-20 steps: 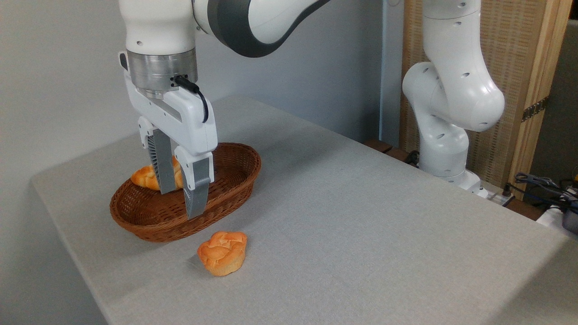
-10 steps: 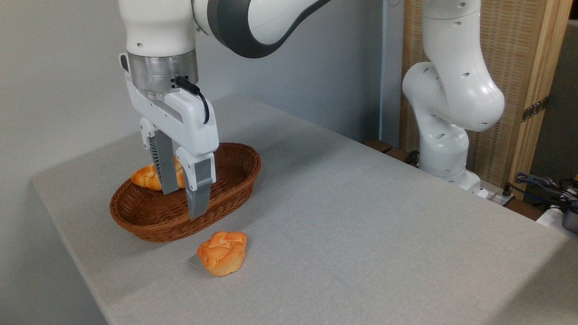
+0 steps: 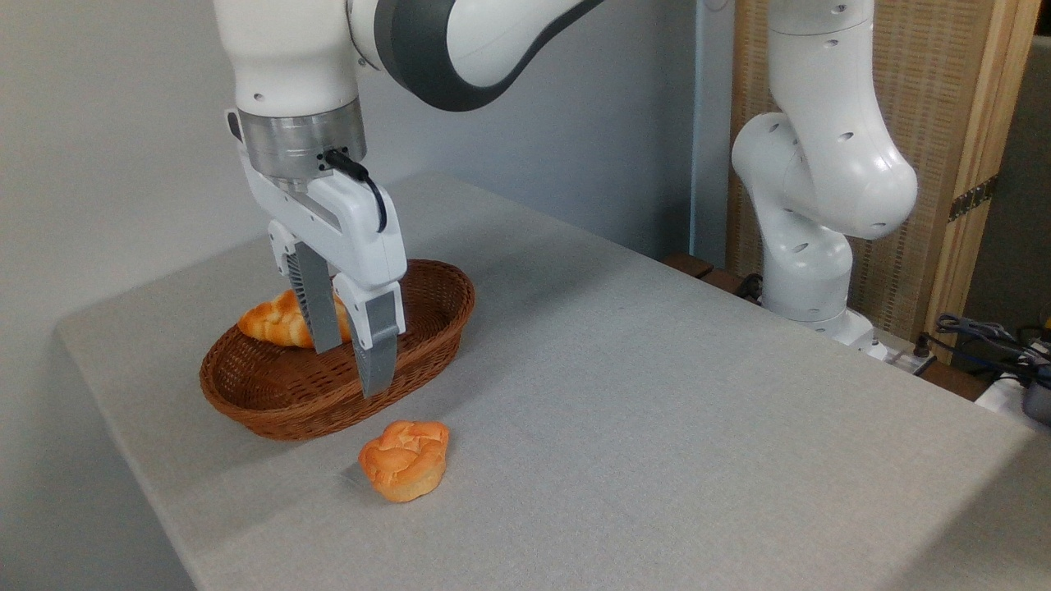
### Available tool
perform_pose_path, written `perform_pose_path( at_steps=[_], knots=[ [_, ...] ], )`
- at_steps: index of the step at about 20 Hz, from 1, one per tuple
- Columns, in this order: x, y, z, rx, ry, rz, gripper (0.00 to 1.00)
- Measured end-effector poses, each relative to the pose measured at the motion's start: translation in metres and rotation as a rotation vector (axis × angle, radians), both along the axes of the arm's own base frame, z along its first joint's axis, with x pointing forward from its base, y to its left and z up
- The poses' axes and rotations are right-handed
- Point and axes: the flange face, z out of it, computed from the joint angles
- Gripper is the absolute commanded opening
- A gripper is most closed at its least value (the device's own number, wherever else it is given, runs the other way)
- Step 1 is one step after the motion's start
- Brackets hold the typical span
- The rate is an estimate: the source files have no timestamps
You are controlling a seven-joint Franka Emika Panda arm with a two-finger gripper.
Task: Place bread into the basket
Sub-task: 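Move the gripper over the bread roll on the table and lower it, then close the gripper fingers around the orange-brown bread roll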
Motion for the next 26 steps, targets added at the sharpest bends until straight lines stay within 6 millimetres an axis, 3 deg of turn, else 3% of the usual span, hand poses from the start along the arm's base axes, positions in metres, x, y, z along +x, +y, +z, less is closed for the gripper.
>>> perform_pose_path(
  at_steps=[3,9,14,26],
  knots=[
    [-0.002,0.001,-0.010,0.002,0.020,0.002,1.00],
    [-0.009,0.008,-0.049,0.008,0.072,0.000,1.00],
    [-0.011,0.023,-0.076,0.013,0.064,-0.004,1.00],
    [-0.015,0.016,-0.116,0.020,0.091,-0.013,1.00]
  ],
)
